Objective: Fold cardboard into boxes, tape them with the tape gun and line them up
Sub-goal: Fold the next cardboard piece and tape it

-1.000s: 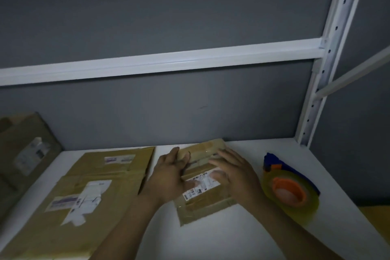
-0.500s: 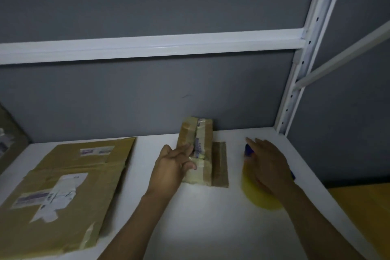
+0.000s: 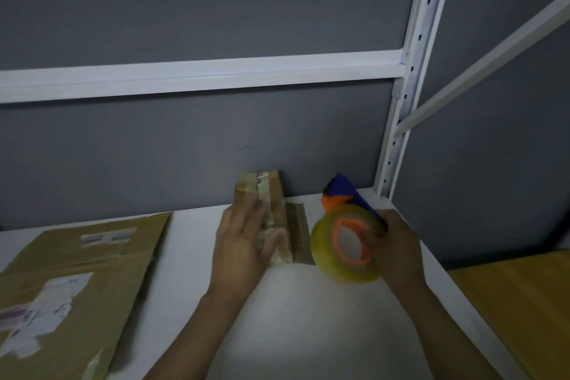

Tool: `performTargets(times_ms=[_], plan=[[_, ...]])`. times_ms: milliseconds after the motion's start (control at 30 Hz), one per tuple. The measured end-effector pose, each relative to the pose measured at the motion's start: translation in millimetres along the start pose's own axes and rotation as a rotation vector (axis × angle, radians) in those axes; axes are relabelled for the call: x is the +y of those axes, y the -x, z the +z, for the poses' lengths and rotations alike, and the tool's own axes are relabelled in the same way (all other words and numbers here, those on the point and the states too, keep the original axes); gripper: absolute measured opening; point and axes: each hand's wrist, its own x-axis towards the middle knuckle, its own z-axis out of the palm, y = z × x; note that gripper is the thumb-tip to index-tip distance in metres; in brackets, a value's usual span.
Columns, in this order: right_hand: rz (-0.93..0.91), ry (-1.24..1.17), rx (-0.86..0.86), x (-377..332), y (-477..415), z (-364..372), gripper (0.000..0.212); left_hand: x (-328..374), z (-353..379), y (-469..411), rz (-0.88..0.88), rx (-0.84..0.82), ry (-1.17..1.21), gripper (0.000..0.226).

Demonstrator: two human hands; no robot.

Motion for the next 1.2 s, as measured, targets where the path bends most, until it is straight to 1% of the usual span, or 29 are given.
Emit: performTargets(times_ms=[33, 67, 100, 133, 167, 200, 233, 267, 333, 367, 400, 467, 533, 567, 600, 667, 700, 733, 767, 867, 900, 967, 1067, 1200], plan=[[-0.021, -0.065, 0.043, -12.3, 0.2, -2.8, 0.019, 15.9, -3.8, -1.5, -0.023, -0.013, 0.112, 0.056], [-0.048, -0.116, 0.083, -24.9, 0.7, -5.2, 0.023, 33.3, -10.6, -5.1, -0.101, -0.093, 0.250, 0.057], [-0.075, -0.163, 0.115, -36.7, 1.4, -6.6, 0.026, 48.4, -16.1, -9.2, -0.215, -0.208, 0.401, 0.056], [-0.097, -0.210, 0.131, -47.6, 2.1, -7.7, 0.029, 60.5, -19.3, -13.3, -0.333, -0.336, 0.570, 0.050], [-0.116, -0.248, 0.125, -57.0, 1.8, -8.6, 0.032, 67.3, -20.7, -16.4, -0.421, -0.412, 0.684, 0.040], [-0.130, -0.264, 0.093, -63.2, 0.1, -9.3, 0.034, 69.6, -21.9, -19.0, -0.462, -0.413, 0.709, 0.028], [-0.140, -0.274, 0.029, -68.8, -2.9, -11.3, 0.036, 68.7, -23.7, -20.4, -0.496, -0.372, 0.734, 0.018], [-0.147, -0.293, -0.068, -72.0, -7.2, -13.9, 0.039, 66.4, -26.4, -20.6, -0.519, -0.324, 0.783, 0.014], [-0.155, -0.367, -0.305, -79.7, -14.8, -21.6, 0.047, 61.5, -31.9, -20.3, -0.531, -0.287, 0.896, 0.020], [-0.166, -0.399, -0.401, -83.3, -17.5, -23.7, 0.050, 57.8, -33.9, -19.9, -0.526, -0.293, 0.930, 0.025], [-0.191, -0.418, -0.456, -85.5, -19.0, -23.9, 0.055, 55.7, -37.2, -20.5, -0.512, -0.314, 0.946, 0.029], [-0.259, -0.432, -0.475, -88.5, -19.6, -22.2, 0.060, 49.4, -41.6, -23.7, -0.487, -0.372, 0.944, 0.037], [-0.300, -0.443, -0.476, -90.6, -17.8, -21.2, 0.059, 44.4, -48.1, -30.2, -0.522, -0.357, 0.916, 0.040], [-0.326, -0.440, -0.476, -90.4, -16.8, -21.1, 0.059, 42.3, -52.0, -34.6, -0.572, -0.321, 0.927, 0.039], [-0.355, -0.420, -0.469, -89.7, -15.9, -21.5, 0.059, 41.8, -56.3, -40.2, -0.644, -0.270, 0.986, 0.043], [-0.404, -0.368, -0.447, -87.9, -14.9, -22.3, 0.060, 44.4, -65.0, -54.0, -0.844, -0.175, 1.144, 0.061], [-0.417, -0.345, -0.437, -86.7, -15.4, -22.6, 0.062, 45.2, -68.6, -61.1, -0.914, -0.161, 1.158, 0.065], [-0.431, -0.311, -0.427, -85.6, -16.1, -22.6, 0.065, 46.8, -71.5, -67.1, -0.949, -0.176, 1.134, 0.062], [-0.452, -0.269, -0.418, -83.6, -17.4, -22.2, 0.066, 48.5, -73.5, -71.6, -0.963, -0.200, 1.120, 0.056], [-0.501, -0.185, -0.399, -76.6, -20.9, -20.6, 0.064, 52.0, -73.7, -79.6, -0.983, -0.222, 1.165, 0.027], [-0.502, -0.176, -0.397, -75.3, -21.1, -20.9, 0.061, 51.5, -72.7, -80.8, -0.993, -0.220, 1.174, 0.022], [-0.498, -0.167, -0.414, -72.8, -21.8, -22.8, 0.058, 47.9, -70.4, -80.2, -0.980, -0.220, 1.118, 0.021], [-0.501, -0.134, -0.443, -69.3, -25.9, -28.7, 0.055, 39.1, -67.7, -76.2, -0.905, -0.197, 0.949, 0.023], [-0.509, -0.055, -0.497, -68.1, -35.0, -34.5, 0.061, 28.2, -61.6, -68.5, -0.889, -0.180, 0.851, 0.023]])
